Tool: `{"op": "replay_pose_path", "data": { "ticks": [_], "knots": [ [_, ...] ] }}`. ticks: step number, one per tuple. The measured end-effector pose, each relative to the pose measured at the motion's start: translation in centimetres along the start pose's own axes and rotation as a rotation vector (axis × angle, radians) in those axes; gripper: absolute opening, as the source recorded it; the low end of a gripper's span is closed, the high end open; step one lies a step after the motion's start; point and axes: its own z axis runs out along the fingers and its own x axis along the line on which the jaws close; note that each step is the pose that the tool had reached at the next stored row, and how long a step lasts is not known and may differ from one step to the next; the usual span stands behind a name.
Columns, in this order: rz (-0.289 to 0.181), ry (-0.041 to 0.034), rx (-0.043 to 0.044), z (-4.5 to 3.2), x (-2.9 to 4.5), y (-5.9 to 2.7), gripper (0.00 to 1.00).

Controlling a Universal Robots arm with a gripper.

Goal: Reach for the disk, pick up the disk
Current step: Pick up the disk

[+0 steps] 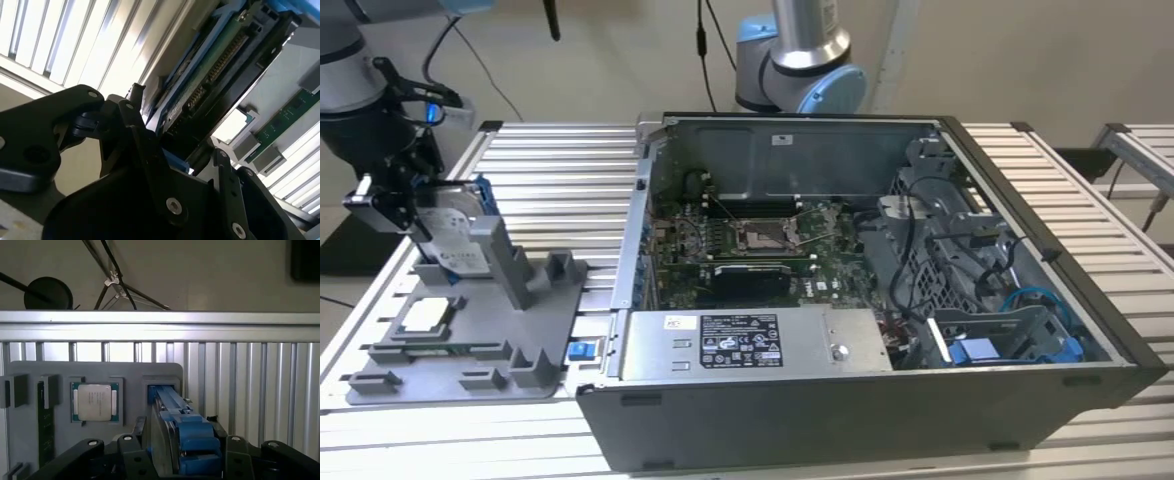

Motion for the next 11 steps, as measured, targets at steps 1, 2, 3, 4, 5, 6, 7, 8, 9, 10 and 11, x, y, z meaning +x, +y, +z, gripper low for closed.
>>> {"op": "replay_pose_path", "data": {
  "ticks": [1, 2, 3, 4, 5, 6, 7, 8, 9, 10, 11],
  "knots": [
    [0.000, 0.0001, -0.0003, -0.06, -0.01, 0.00, 1.00],
    [0.000, 0.0001, -0.0002, -0.21, -0.02, 0.00, 1.00],
    [0.000, 0.0002, -0.0003, -0.43, -0.03, 0.00, 1.00],
    [0.000, 0.0002, -0.0003, -0.48, -0.03, 0.00, 1.00],
    [0.000, 0.0002, -0.0002, -0.48, -0.03, 0.00, 1.00],
    [0.000, 0.0001, -0.0002, -0.45, -0.03, 0.00, 1.00],
    [0.000, 0.0001, -0.0001, -0.38, -0.03, 0.00, 1.00],
    [0.000, 0.0002, -0.0003, -0.30, -0.02, 0.00, 1.00],
    [0.000, 0.0002, -0.0004, -0.24, -0.02, 0.00, 1.00],
    [-0.001, 0.0003, -0.0005, -0.19, -0.01, 0.00, 1.00],
    [-0.001, 0.0004, -0.0007, -0.17, -0.01, 0.00, 1.00]
  ]
}}
